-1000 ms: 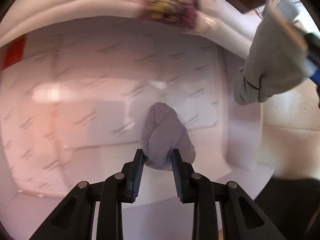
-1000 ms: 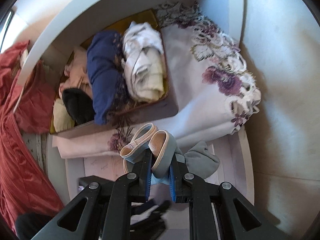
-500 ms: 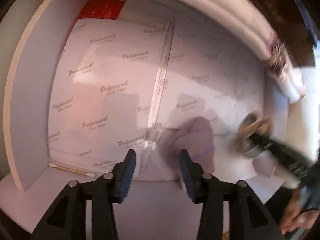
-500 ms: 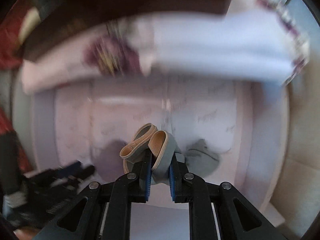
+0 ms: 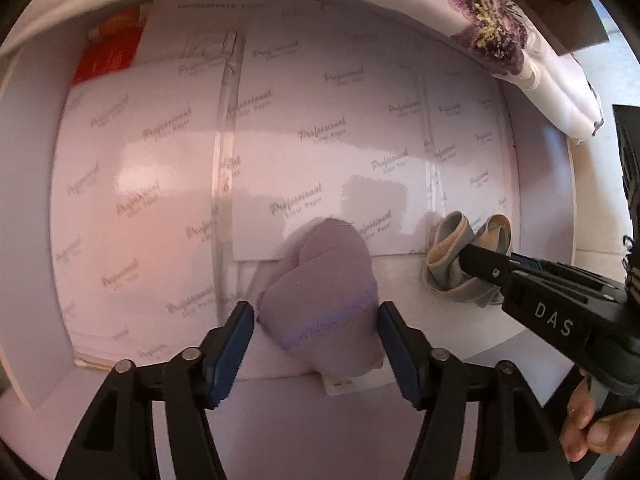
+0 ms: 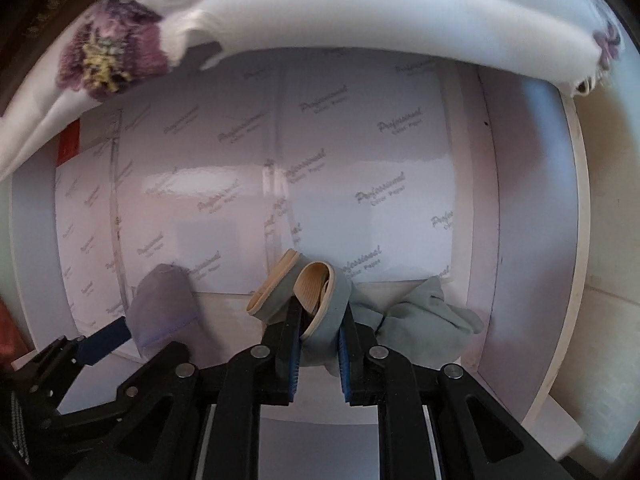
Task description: Organize soft objects
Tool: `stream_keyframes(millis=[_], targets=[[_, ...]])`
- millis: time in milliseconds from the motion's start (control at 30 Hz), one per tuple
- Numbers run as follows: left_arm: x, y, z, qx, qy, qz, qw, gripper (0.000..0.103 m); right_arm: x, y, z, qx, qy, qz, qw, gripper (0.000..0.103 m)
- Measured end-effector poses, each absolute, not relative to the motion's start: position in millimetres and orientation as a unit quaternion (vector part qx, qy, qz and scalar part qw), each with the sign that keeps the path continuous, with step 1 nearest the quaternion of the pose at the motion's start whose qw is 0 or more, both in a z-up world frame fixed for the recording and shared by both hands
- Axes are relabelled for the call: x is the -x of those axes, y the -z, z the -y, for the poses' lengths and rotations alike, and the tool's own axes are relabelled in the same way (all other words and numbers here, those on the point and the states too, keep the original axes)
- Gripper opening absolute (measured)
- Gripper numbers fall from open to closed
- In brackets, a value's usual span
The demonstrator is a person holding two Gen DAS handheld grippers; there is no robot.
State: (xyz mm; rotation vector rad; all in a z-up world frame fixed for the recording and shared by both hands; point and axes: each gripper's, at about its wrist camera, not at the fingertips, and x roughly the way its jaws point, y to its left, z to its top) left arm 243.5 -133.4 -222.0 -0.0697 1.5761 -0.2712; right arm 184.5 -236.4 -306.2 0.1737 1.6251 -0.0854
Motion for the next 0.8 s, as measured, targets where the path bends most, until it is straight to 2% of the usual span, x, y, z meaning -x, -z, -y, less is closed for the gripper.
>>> stream_keyframes(millis=[133,233,467,600,800], targets=[[-243.1,225.1,146.3,0.007,0.137,-0.694,0.707,0.05,-186.1,309.8,236.6,-0.073,0.038,-0.725,0.684,0.015],[-240.8,218.1,132.3,0.0,0.127,-0.688,0.715,0.046,-189.0,311.2,231.9,-0.065,0.037,-0.725,0.685,0.015],[-235.3,212.4,95.6,-0.048,0.064,-0.681,0.728,0.046,-186.8,314.1,219.9,-0.044,0.036,-0.72,0.691,0.017],[-230.4,215.7,106.2,-0.092,0.072,-0.669,0.734,0.048,-185.2,306.7,214.5,-0.037,0.032,-0.712,0.7,0.016],[-230.3,216.2,89.1,-0.048,0.07,-0.676,0.732,0.05,-182.2,272.8,201.9,-0.04,0.014,-0.678,0.733,0.015]])
